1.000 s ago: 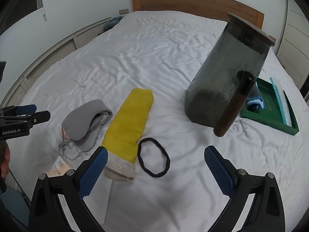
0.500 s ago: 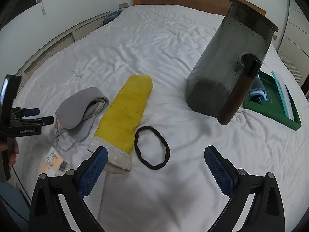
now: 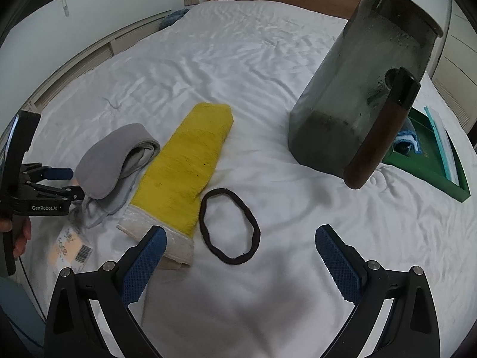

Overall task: Organize soft objects
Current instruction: 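Grasp the beige sponge with the left tool while the right tool grasps the black hair tie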

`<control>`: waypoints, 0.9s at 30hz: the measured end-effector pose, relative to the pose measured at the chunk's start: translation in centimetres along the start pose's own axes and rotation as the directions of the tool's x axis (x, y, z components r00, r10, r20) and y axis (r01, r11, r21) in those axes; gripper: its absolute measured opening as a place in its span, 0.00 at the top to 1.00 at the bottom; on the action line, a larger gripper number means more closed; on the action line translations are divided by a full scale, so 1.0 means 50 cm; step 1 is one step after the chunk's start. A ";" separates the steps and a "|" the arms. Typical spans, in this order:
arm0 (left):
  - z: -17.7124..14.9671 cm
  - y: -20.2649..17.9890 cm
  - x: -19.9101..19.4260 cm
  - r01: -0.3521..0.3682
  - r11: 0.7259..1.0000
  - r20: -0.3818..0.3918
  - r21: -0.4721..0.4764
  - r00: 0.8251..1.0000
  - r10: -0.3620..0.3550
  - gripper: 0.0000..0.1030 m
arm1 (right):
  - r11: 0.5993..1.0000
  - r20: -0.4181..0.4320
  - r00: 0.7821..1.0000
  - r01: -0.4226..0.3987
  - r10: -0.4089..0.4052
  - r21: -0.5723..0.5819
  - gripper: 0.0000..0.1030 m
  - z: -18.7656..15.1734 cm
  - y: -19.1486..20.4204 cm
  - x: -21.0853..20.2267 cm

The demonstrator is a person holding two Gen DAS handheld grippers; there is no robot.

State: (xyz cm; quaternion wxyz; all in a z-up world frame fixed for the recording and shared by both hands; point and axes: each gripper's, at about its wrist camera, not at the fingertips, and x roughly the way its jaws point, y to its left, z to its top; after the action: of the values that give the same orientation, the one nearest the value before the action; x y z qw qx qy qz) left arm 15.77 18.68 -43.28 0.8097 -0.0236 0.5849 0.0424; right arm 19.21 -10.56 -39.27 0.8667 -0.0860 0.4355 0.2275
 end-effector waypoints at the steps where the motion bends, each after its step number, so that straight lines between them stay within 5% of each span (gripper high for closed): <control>1: 0.001 0.003 0.005 -0.004 1.000 -0.008 -0.008 1.000 0.004 0.30 | 1.000 -0.001 1.000 0.002 -0.002 -0.001 0.02 0.000 -0.002 0.003; 12: 0.006 0.030 0.019 -0.009 0.999 -0.017 -0.049 1.000 0.008 0.48 | 0.999 -0.020 0.999 -0.044 0.043 -0.031 0.10 0.007 -0.007 0.037; 16: 0.002 0.046 0.014 -0.011 0.999 -0.017 -0.045 1.000 0.011 0.50 | 0.996 -0.046 0.996 -0.077 0.074 -0.048 0.25 0.012 -0.013 0.060; 27: 0.012 0.040 0.031 -0.021 0.998 -0.016 -0.061 1.000 0.020 0.51 | 0.988 -0.078 0.994 -0.084 0.074 -0.130 0.28 0.020 -0.007 0.101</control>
State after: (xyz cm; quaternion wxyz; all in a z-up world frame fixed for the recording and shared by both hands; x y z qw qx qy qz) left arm 16.61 20.80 -44.52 0.8036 -0.0426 0.5897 0.0686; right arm 22.71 -8.91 -42.69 0.8328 -0.1347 0.4538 0.2869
